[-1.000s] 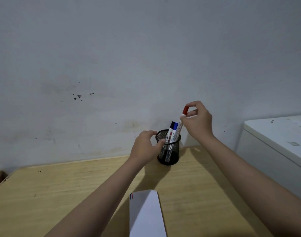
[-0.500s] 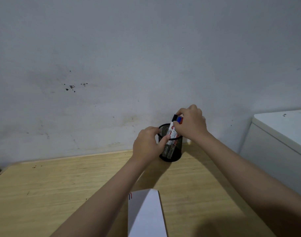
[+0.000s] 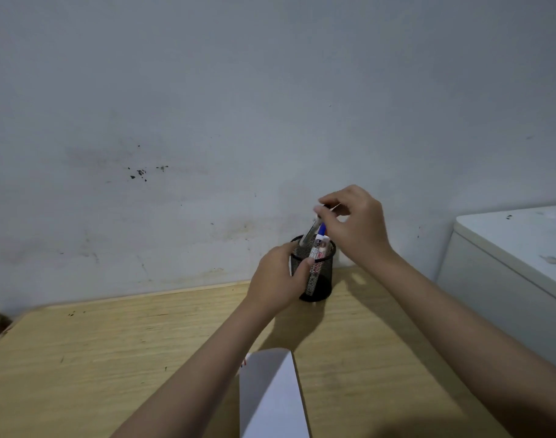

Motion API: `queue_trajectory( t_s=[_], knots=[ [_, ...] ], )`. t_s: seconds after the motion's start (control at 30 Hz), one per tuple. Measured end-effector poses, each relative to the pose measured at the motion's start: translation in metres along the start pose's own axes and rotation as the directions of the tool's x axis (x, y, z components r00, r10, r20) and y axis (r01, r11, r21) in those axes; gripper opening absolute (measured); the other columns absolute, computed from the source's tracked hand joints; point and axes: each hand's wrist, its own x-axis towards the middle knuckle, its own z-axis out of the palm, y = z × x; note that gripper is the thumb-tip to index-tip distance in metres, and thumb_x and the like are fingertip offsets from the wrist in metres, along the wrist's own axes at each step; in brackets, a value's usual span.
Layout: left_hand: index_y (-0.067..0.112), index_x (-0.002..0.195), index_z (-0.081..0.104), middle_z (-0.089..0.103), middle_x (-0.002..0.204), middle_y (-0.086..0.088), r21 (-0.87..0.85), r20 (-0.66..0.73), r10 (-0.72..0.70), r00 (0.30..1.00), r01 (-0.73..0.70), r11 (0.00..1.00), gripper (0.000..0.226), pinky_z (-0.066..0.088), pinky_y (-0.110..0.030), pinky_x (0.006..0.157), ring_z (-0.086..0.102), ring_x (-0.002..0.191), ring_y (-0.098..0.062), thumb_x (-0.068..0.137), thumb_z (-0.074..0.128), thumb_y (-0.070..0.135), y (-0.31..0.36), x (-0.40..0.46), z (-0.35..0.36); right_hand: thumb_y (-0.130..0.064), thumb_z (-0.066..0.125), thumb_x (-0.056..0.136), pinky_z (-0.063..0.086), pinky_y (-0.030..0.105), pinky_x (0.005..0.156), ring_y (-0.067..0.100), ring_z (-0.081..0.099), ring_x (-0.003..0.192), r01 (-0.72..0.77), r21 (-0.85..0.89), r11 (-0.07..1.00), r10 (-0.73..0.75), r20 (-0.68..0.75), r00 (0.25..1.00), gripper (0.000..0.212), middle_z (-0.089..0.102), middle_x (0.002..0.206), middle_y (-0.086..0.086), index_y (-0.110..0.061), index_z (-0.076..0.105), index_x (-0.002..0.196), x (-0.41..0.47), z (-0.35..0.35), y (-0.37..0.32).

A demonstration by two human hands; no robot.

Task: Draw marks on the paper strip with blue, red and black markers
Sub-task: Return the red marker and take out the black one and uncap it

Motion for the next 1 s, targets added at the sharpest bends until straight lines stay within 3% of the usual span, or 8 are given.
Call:
queue_trajectory(
  t_s=[0.07,0.17,0.3,0.47,0.63,0.73,0.9,1.0],
  knots=[
    [0.024,0.123,0.052,0.066,0.113,-0.001,-0.25,-0.024,-0.018,1.0,0.011,0.968,0.034,0.046,-0.023,0.077,0.063,0.096,-0.013,0.09,0.055,0.028,0.014,-0.015,-0.009,-0.008,0.073,0.076,0.052,0.018,0.067,0.009,0.062,0.063,0.048,0.043,0.998,-0.045,-0.081,0.996,0.003,0.065,0.078,0.009,-0.006,0.071,0.078,-0.006,-0.018,-0.013],
    [0.036,0.12,0.05,0.068,0.106,0.004,-0.51,-0.037,-0.006,0.999,-0.013,0.86,0.029,0.05,-0.018,0.078,0.067,0.096,-0.008,0.093,0.05,0.027,0.031,-0.034,-0.02,-0.006,0.074,0.075,0.054,0.026,0.063,0.013,0.063,0.065,0.079,0.105,0.991,-0.068,-0.104,0.992,0.006,0.063,0.072,0.008,-0.004,0.068,0.072,-0.03,-0.037,-0.034],
    [0.02,0.113,0.058,0.07,0.087,0.001,-0.671,-0.149,-0.072,0.986,-0.048,0.74,0.021,0.052,-0.016,0.07,0.068,0.083,-0.005,0.094,0.049,0.017,0.053,-0.055,-0.035,-0.005,0.076,0.07,0.052,0.028,0.059,0.014,0.062,0.067,0.106,0.2,0.974,-0.098,-0.051,0.994,0.009,0.062,0.072,0.006,-0.006,0.067,0.069,-0.069,-0.046,-0.058],
    [0.022,0.09,0.06,0.071,0.092,-0.02,-0.604,-0.254,-0.066,0.965,-0.105,0.79,0.007,0.051,-0.04,0.074,0.065,0.079,-0.022,0.086,0.062,0.018,0.063,-0.081,-0.056,-0.01,0.076,0.072,0.054,0.03,0.07,0.015,0.066,0.077,0.097,0.301,0.949,-0.142,0.132,0.981,0.007,0.066,0.078,0.0,-0.007,0.07,0.072,-0.095,-0.056,-0.08],
    [0.021,0.082,0.052,0.069,0.089,0.005,-0.379,-0.29,0.043,0.956,-0.156,0.912,0.015,0.042,-0.012,0.058,0.063,0.078,0.0,0.087,0.057,0.008,0.064,-0.101,-0.074,-0.014,0.072,0.081,0.051,0.019,0.063,0.006,0.064,0.07,-0.144,0.342,0.929,0.13,0.061,0.99,0.012,0.068,0.077,-0.005,-0.024,0.068,0.074,-0.087,-0.064,-0.103],
    [0.018,0.084,0.049,0.064,0.08,0.005,-0.296,-0.291,0.089,0.953,-0.178,0.938,0.014,0.035,-0.013,0.051,0.054,0.06,-0.002,0.087,0.056,0.007,0.067,-0.113,-0.08,-0.023,0.071,0.082,0.049,0.016,0.059,0.002,0.06,0.062,-0.241,0.367,0.899,0.228,0.078,0.971,0.004,0.07,0.074,-0.001,-0.02,0.07,0.079,-0.083,-0.06,-0.12],
    [0.023,0.085,0.044,0.068,0.093,0.003,-0.264,-0.253,0.154,0.955,-0.222,0.939,0.022,0.042,-0.01,0.061,0.061,0.075,0.005,0.086,0.059,0.008,0.069,-0.128,-0.092,-0.03,0.07,0.083,0.043,0.033,0.057,0.02,0.049,0.059,-0.471,0.478,0.741,0.407,0.238,0.882,0.017,0.057,0.067,0.014,-0.016,0.069,0.073,-0.087,-0.051,-0.14],
    [0.022,0.092,0.05,0.07,0.095,0.005,-0.263,-0.263,0.131,0.956,-0.202,0.943,0.021,0.047,-0.011,0.07,0.063,0.081,0.002,0.082,0.067,0.013,0.061,-0.136,-0.098,-0.03,0.069,0.083,0.048,0.029,0.058,0.015,0.059,0.062,-0.528,0.53,0.663,0.479,0.241,0.844,0.023,0.063,0.069,0.007,-0.009,0.066,0.076,-0.088,-0.046,-0.149]
  ],
)
